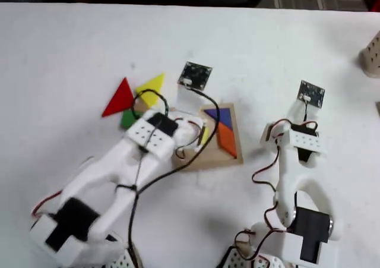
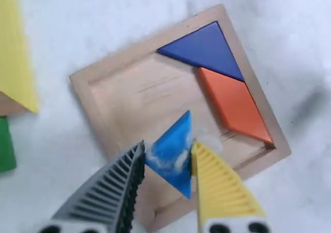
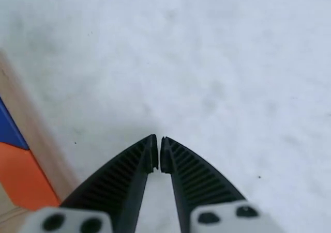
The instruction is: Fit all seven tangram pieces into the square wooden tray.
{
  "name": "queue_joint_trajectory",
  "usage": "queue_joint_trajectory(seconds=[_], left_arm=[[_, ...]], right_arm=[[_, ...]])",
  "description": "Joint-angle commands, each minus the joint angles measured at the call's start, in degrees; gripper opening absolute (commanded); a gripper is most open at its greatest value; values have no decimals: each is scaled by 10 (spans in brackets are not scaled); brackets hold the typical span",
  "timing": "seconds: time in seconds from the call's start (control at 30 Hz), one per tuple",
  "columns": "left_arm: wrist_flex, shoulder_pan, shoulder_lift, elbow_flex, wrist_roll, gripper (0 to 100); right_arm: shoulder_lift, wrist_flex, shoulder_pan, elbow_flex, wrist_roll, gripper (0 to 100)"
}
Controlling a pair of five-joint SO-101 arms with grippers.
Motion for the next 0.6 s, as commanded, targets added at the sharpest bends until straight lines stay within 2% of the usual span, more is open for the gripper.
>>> queue_joint_trajectory(seconds=[0.0,0.17,0.43,0.57], left_arm=[[-62,10,65,-39,10,68],[-23,4,91,-71,10,154],[1,-50,91,-77,1,162],[12,-42,91,-77,-28,163]], right_arm=[[-26,-10,6,-3,1,17],[-26,-10,6,-3,1,17],[-25,-10,1,-3,25,18],[-25,-10,1,-3,25,18]])
